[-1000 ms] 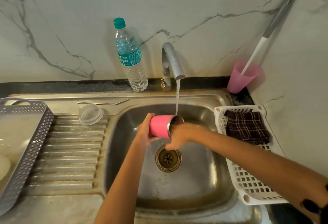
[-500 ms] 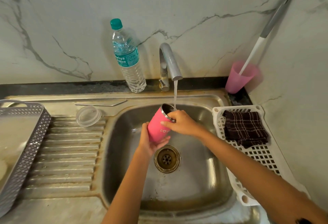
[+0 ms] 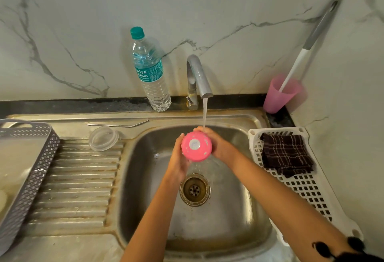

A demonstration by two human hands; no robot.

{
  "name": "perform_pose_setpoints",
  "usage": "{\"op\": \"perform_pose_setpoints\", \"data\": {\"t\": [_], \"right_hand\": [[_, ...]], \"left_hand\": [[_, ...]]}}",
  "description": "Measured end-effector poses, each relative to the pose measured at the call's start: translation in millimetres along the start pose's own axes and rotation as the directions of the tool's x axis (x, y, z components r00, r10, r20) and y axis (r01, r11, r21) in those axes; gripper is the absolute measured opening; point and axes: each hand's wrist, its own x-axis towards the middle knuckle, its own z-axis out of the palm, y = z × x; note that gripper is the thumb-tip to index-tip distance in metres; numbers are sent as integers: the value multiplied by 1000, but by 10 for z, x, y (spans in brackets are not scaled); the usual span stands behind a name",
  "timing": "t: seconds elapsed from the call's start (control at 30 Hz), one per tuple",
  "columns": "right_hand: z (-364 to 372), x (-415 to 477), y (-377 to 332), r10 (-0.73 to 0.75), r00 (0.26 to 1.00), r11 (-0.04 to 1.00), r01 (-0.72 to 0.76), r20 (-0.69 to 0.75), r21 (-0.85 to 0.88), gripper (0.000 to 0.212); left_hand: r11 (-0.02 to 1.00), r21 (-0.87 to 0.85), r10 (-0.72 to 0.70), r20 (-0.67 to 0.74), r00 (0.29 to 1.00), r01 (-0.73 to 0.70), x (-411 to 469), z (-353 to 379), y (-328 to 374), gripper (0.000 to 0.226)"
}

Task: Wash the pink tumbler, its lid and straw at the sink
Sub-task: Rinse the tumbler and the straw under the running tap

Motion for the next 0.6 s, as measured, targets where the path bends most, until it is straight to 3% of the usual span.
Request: {"op": "perform_pose_setpoints", "data": {"t": [0.2,0.33,0.4,0.5,0.6], "right_hand": [[-60,-25,-136,164,986,985,-165,8,42,26],[-108,-23,-136,61,998,998,-61,16,-20,29],[-32,-84,-74,-93,994,971,78,-53,-227,32],[73,-141,134,-485,869,675,296,-103,-676,38],[113,-113,214,-717,697,322,356,20,-877,32]], "left_hand": [[999,42,21,-219,976,-12,129,-54,87,27],[997,72,25,-404,915,5,154,-154,82,29],[997,79,37,-493,869,2,167,-181,77,31],[992,124,75,-545,835,-8,135,-139,87,32],[979,205,108,-507,855,-2,74,-52,109,34]]}}
